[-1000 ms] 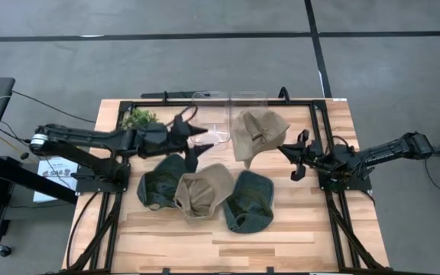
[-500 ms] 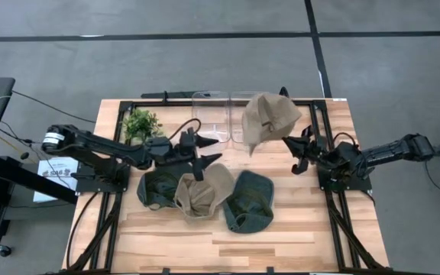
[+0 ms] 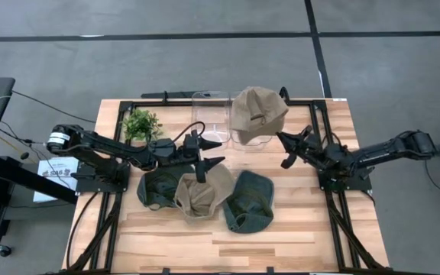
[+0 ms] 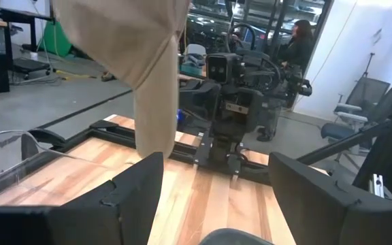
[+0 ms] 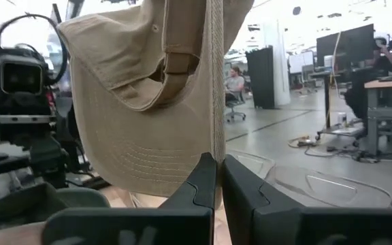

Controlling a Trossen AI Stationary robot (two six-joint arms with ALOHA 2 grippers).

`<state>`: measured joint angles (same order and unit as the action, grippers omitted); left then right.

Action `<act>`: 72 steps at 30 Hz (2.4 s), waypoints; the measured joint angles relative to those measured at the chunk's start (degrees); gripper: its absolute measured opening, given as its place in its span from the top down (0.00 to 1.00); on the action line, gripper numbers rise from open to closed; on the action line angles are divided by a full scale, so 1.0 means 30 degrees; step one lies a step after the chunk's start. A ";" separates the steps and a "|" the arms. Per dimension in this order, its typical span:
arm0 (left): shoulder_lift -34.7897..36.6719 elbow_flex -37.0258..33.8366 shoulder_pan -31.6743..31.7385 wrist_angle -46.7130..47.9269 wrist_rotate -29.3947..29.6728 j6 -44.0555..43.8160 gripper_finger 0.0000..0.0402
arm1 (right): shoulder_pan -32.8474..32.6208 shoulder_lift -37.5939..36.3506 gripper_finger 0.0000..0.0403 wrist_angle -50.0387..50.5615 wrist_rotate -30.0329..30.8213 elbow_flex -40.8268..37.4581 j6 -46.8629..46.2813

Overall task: Pick & Place hat
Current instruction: Put the right brown cap into the right transparent bin

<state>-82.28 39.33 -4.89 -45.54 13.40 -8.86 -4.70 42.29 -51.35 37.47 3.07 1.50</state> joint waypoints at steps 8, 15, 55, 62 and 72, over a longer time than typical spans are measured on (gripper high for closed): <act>0.0000 0.0000 0.0000 0.0007 0.0134 0.0000 0.34 | -0.0798 0.3355 0.99 -0.0692 0.0495 0.1797 0.0938; 0.0000 0.0000 -0.0007 0.0036 0.1308 0.0008 0.34 | -0.1737 0.5362 0.99 -0.3225 0.0508 0.2490 0.2084; 0.0029 -0.0015 0.0648 0.0291 0.3113 0.1443 0.95 | -0.2197 0.9739 0.98 -0.2914 0.0187 0.5671 0.3211; 0.0022 0.0000 0.0630 0.0295 0.2794 0.1875 0.97 | -0.2222 0.9753 0.84 -0.2818 -0.0299 0.5670 0.3155; 0.0010 0.0015 0.0679 0.1702 0.5456 0.3915 0.97 | -0.2794 0.9484 0.62 -0.2295 0.0065 0.5670 0.3173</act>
<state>-82.25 39.38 -2.85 -40.43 29.77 2.88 -13.08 70.74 -58.24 37.66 20.08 11.02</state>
